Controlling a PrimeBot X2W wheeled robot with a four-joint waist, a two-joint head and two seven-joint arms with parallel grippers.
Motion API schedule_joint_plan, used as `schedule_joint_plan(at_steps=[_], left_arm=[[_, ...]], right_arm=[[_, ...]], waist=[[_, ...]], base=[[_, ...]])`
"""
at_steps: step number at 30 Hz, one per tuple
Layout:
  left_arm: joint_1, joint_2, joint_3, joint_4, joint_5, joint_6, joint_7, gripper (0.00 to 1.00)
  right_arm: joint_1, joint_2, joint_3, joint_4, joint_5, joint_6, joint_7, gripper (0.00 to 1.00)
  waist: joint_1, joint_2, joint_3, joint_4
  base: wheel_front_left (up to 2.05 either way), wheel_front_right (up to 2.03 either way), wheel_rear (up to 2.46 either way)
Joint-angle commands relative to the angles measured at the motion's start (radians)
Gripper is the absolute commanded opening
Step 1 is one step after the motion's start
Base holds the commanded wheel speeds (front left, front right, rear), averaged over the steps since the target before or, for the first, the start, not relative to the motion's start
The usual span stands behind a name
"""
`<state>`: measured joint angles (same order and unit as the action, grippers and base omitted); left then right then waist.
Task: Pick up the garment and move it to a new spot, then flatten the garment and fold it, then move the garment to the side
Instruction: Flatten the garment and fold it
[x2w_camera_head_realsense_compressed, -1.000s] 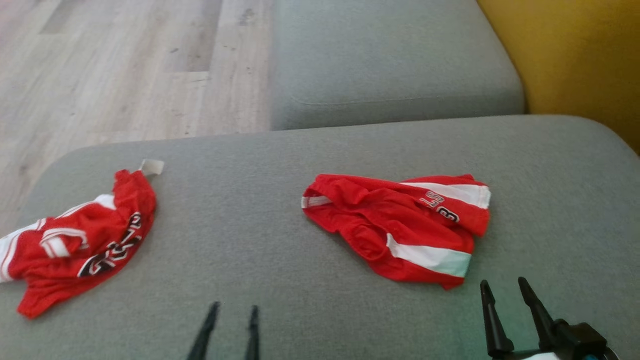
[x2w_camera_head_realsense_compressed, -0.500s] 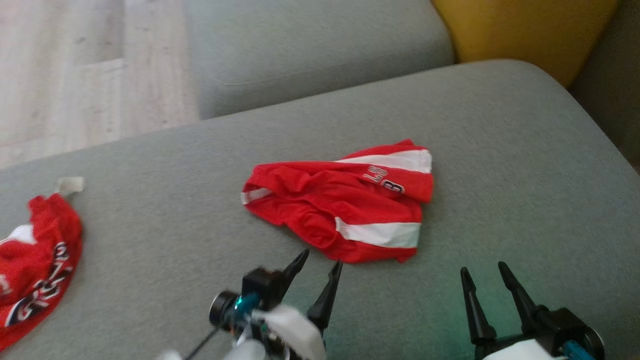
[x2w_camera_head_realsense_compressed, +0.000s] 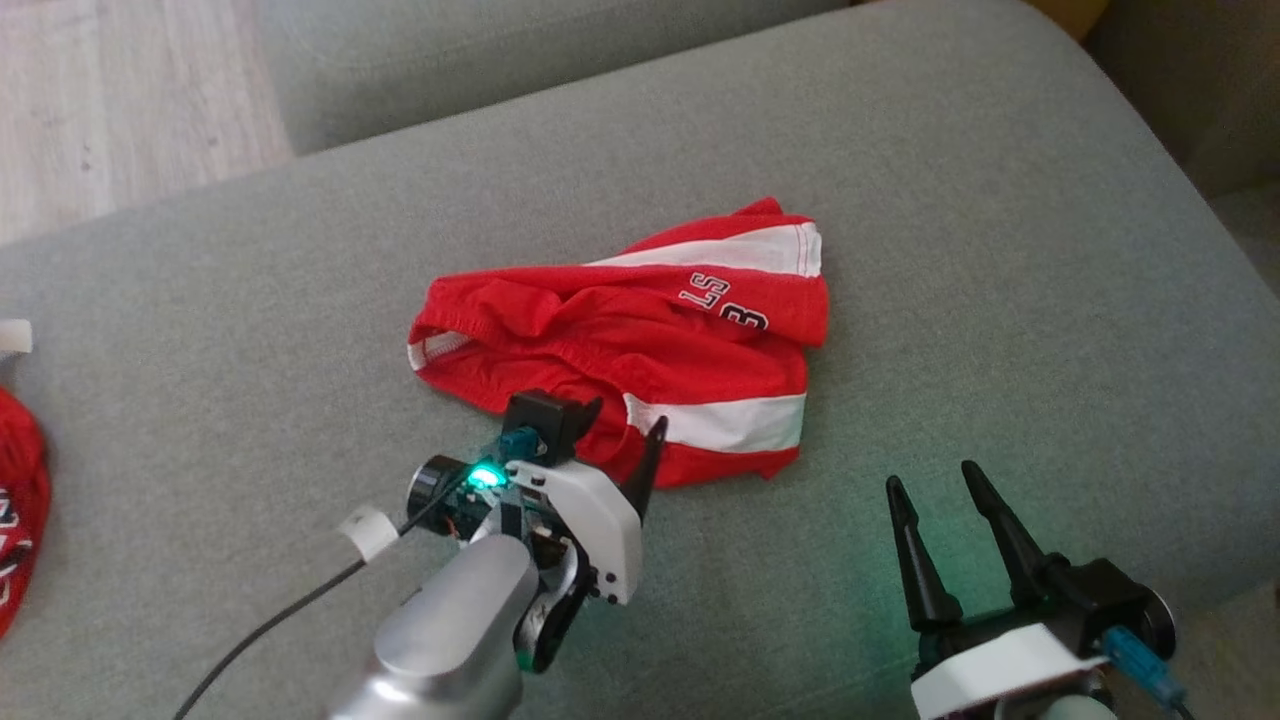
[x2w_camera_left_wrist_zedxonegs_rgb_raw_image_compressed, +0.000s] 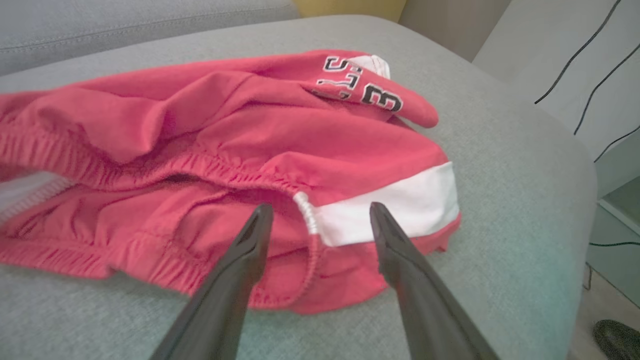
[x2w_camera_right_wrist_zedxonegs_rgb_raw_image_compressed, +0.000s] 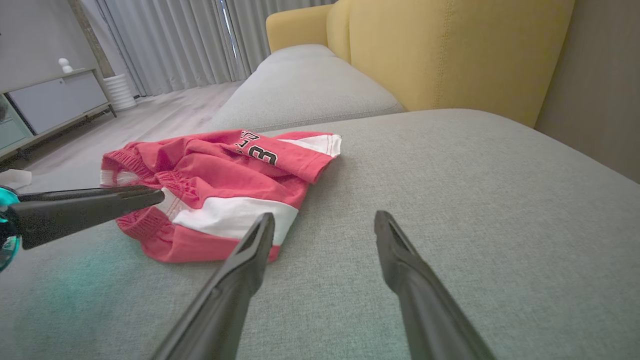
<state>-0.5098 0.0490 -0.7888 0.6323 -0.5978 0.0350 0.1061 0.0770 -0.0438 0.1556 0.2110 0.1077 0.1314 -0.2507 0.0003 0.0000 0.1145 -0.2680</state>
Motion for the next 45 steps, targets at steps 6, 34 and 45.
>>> schedule_joint_plan(at_steps=[6,34,45], left_arm=[[-0.102,0.001,-0.011,0.054,-0.059,-0.006,-0.041,1.00],[-0.492,0.001,-0.049,-0.075,-0.284,-0.146,-0.155,0.00],[-0.429,0.097,-0.022,-0.096,-0.290,-0.109,-0.170,0.00]], right_arm=[[-0.051,-0.006,0.035,-0.019,0.009,-0.001,-0.011,1.00],[-0.031,-0.006,0.039,0.000,0.043,-0.001,-0.011,1.00],[-0.006,-0.006,0.012,-0.014,0.038,-0.001,-0.011,1.00]], waist=[[-0.0003,0.0000,0.027,-0.012],[-0.0003,0.0000,-0.106,-0.055],[-0.0003,0.0000,-0.138,0.008]], base=[[0.00,0.00,0.00],[0.00,0.00,0.00],[0.00,0.00,0.00]])
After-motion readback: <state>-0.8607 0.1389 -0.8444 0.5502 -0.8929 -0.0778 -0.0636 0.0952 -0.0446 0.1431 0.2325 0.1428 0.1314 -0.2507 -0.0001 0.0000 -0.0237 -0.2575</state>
